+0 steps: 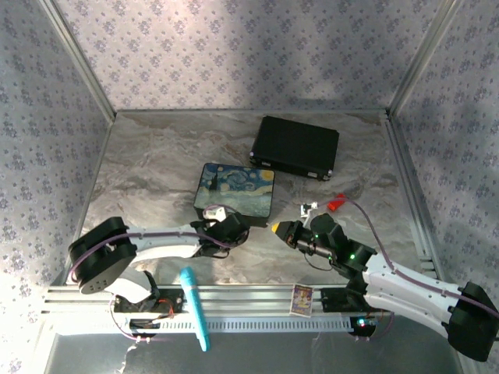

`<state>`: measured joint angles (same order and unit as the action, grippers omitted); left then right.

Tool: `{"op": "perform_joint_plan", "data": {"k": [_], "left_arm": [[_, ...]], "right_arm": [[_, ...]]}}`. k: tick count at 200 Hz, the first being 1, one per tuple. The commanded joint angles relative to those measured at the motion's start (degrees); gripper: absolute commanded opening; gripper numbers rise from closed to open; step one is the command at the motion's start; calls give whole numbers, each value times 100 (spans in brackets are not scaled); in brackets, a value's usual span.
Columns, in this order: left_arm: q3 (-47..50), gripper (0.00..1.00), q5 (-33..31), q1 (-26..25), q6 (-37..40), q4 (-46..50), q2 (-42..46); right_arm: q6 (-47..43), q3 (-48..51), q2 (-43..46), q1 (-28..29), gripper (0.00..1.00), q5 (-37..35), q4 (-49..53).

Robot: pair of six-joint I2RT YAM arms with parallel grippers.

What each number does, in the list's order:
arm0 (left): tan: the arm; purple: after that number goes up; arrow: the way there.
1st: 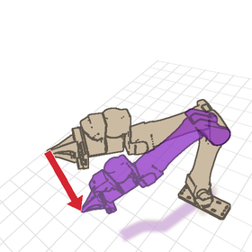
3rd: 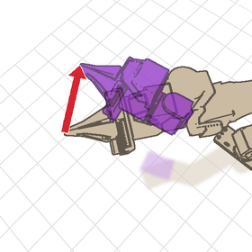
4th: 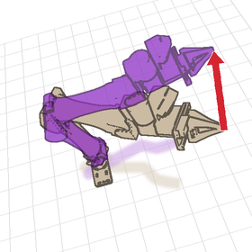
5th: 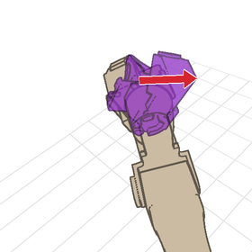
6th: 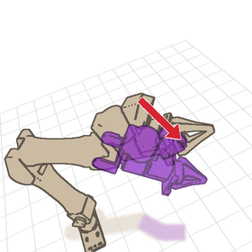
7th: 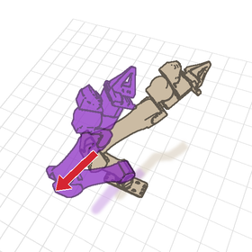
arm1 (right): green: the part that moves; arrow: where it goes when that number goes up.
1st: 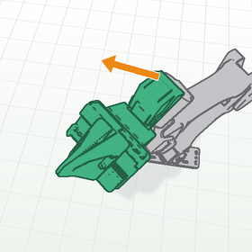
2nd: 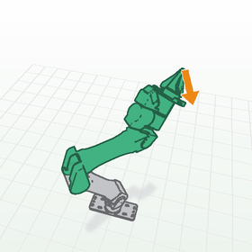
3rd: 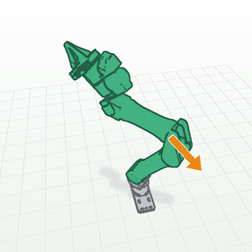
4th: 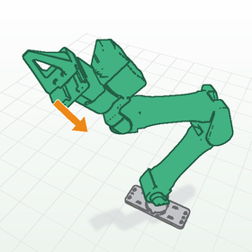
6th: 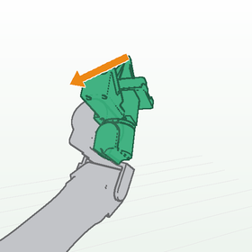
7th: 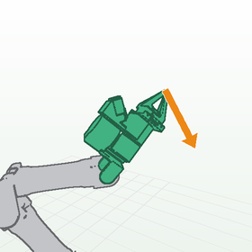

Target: Unlock the padlock with the key

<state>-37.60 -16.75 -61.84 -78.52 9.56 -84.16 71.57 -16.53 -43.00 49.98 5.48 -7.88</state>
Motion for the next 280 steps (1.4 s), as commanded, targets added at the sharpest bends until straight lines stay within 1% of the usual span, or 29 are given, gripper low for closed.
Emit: {"op": "perform_joint_plan", "data": {"k": [1, 21, 33, 47, 66, 75, 91, 98, 110, 120, 152, 169, 189, 203, 220, 252, 276, 280], "left_arm": [[140, 47, -346, -118, 273, -517, 197], [183, 56, -425, -153, 394, -954, 161], [46, 59, -608, -150, 294, -713, 63], [-61, 63, -959, -137, -173, -280, -70], [76, 62, -1165, -86, -490, -292, -125], [70, 61, -1320, -99, -633, -119, -125], [60, 59, -1414, -84, -460, -95, -189], [62, 57, -1357, -67, -361, -148, -235], [23, 46, -1166, -44, -189, -132, -306], [5, 41, -1045, -53, -113, -44, -305], [346, 33, -559, -73, -163, -349, -146], [353, 33, -438, -73, -85, -247, -99], [272, 32, -445, -95, 22, -109, -126], [287, 32, -455, -122, 54, -302, -209], [367, 38, -516, -157, 35, -673, -367], [390, 38, -733, -152, 38, -887, -642], [424, 31, -803, -152, 30, -915, -647], [421, 29, -803, -161, 30, -898, -619]], "right_arm": [[67, 83, 66, 30, 0, -152, 69], [63, 86, 65, 34, 0, -170, 93], [67, 98, 65, 42, 0, -177, 85], [76, 113, 73, 48, 0, -178, 91], [86, 113, 101, 48, 0, -187, 90], [99, 110, 112, 51, 0, -195, 102], [97, 123, 122, 48, 0, -212, 119], [102, 124, 126, 55, 0, -215, 120], [81, 118, 117, 39, 0, -227, 128], [81, 131, 117, 30, 0, -239, 142], [97, 176, 93, 22, 0, -251, 124], [105, 173, 60, 12, 0, -265, 77], [99, 166, 15, 21, 0, -253, 58], [103, 168, -26, 21, 0, -259, 25], [111, 168, -49, 37, 0, -264, -20], [129, 176, -32, 84, 0, -287, 10], [162, 204, 1, 117, 0, -332, 21], [159, 199, 9, 114, 0, -341, 22]]}}
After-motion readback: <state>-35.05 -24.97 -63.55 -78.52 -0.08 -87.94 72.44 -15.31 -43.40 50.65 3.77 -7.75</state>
